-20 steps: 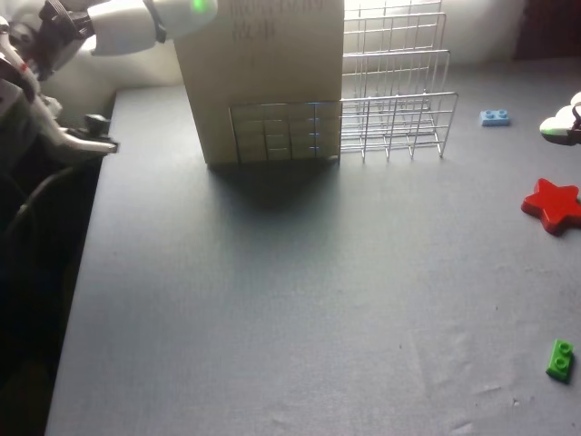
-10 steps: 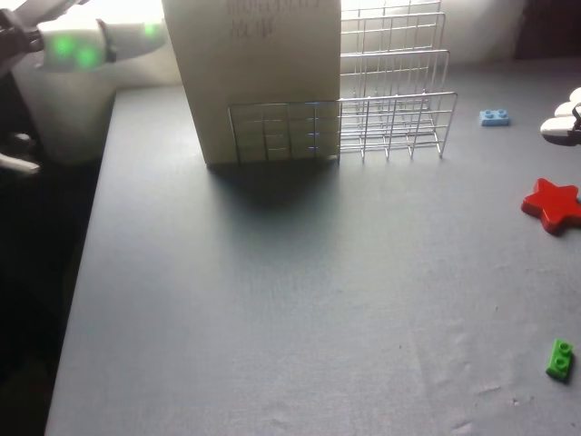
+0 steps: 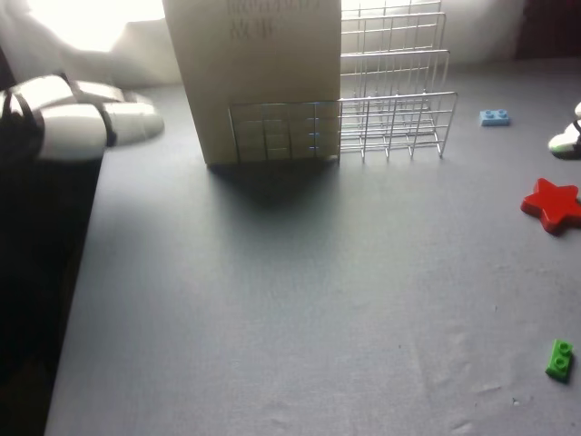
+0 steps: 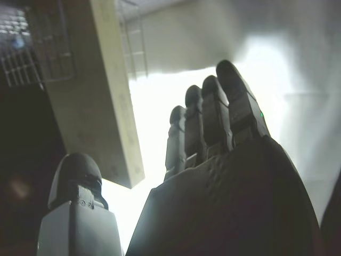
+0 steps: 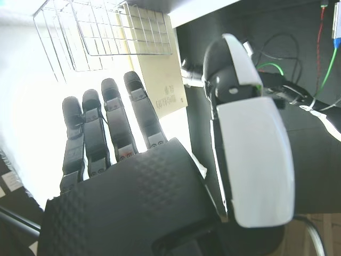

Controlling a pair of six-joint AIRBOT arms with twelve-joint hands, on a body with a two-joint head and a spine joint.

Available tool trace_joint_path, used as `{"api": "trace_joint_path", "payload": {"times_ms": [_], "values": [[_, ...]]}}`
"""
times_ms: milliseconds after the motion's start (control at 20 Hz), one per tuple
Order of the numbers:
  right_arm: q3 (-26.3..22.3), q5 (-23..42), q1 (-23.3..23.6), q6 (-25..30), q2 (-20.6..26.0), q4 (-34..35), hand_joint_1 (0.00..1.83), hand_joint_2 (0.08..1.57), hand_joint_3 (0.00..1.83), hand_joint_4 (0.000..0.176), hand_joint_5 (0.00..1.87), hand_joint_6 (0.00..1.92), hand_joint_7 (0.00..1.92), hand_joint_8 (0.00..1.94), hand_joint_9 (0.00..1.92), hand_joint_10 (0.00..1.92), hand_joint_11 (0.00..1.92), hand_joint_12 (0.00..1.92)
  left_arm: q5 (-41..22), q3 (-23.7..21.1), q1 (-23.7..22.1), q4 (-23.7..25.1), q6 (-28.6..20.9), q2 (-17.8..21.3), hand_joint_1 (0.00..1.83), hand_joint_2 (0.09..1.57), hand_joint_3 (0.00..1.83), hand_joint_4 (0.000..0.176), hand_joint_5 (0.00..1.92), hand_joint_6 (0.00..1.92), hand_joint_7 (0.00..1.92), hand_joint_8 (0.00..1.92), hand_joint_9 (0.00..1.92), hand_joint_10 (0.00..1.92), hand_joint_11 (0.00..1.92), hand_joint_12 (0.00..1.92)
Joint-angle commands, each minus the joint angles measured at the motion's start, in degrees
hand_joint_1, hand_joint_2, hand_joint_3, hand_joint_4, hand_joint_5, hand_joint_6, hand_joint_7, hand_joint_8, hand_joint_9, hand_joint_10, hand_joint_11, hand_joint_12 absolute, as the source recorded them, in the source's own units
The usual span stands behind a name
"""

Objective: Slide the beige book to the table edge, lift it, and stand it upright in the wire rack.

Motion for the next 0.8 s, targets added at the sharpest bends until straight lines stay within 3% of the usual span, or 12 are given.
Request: {"api": "trace_joint_path", "payload": {"times_ms": [0,50,100,150,200,250,350,450,750], "values": [[0.20,3.97,0.70,0.38,0.41,2.52,0.00,1.18,0.00,0.000,0.60,0.10,0.71,0.09,0.58,0.13,0.00,1.13,-6.24,-1.12,0.04,-1.05,0.26,1.95,0.21,1.18,0.00,0.000,0.83,0.08,0.85,0.08,0.69,0.14,0.00,1.31],[0.20,3.80,0.70,0.51,0.41,2.52,0.03,1.20,0.00,0.000,0.80,0.15,0.90,0.18,0.67,0.46,0.08,1.44,-6.23,-2.92,0.80,-1.05,0.55,2.74,0.22,1.23,0.00,0.000,0.94,0.12,0.99,0.33,0.70,0.89,0.15,1.67],[0.20,3.70,0.70,0.63,0.41,2.52,0.05,1.24,0.00,0.000,0.90,0.18,0.97,0.27,0.65,0.82,0.16,1.59,-6.25,-4.95,1.43,-1.05,0.85,3.68,0.26,1.24,0.00,0.000,0.97,0.26,0.95,0.75,0.72,1.27,0.28,1.81],[0.19,3.70,0.70,0.69,0.41,2.52,0.08,1.31,0.01,0.000,0.88,0.59,0.95,0.78,0.69,1.32,0.33,1.80,-6.90,-6.77,1.73,-1.05,1.74,4.57,0.21,1.29,0.01,0.000,0.89,0.73,0.97,1.18,0.83,1.61,0.50,1.90],[0.19,3.70,0.71,0.75,0.41,2.52,0.04,1.37,0.01,0.000,0.85,1.13,0.97,1.28,0.82,1.71,0.56,1.90,-8.79,-8.68,1.89,-1.05,2.90,5.52,0.12,1.36,0.02,0.000,0.87,1.13,1.02,1.54,0.97,1.86,0.80,1.92],[0.17,3.70,0.71,0.81,0.40,2.52,0.02,1.40,0.01,0.000,0.82,1.38,1.00,1.40,0.90,1.78,0.66,1.92,-11.49,-10.54,2.03,-1.05,4.47,6.39,0.07,1.40,0.02,0.000,0.89,1.39,1.09,1.70,1.07,1.91,0.97,1.92],[0.07,3.70,0.74,0.82,0.40,2.51,0.15,1.45,0.01,0.000,0.89,1.60,1.11,1.60,1.07,1.91,0.97,1.92,-13.16,-15.05,1.10,-1.06,9.11,8.23,0.14,1.48,0.02,0.000,0.97,1.85,1.19,1.90,1.23,1.92,1.21,1.92],[0.01,3.66,0.74,0.82,0.39,2.51,0.25,1.54,0.02,0.000,1.09,1.85,1.27,1.83,1.26,1.92,1.22,1.92,-12.89,-18.51,-0.34,-1.06,13.24,9.21,0.20,1.56,0.03,0.000,1.06,1.92,1.25,1.92,1.32,1.92,1.33,1.92],[-1.11,2.29,2.31,0.78,-0.34,1.23,0.26,1.56,0.00,0.000,1.03,1.88,1.21,1.84,1.22,1.92,1.17,1.92,-11.34,-25.96,-2.94,-1.06,19.63,8.57,0.32,1.56,0.00,0.000,1.03,1.92,1.22,1.92,1.30,1.92,1.35,1.92]]}}
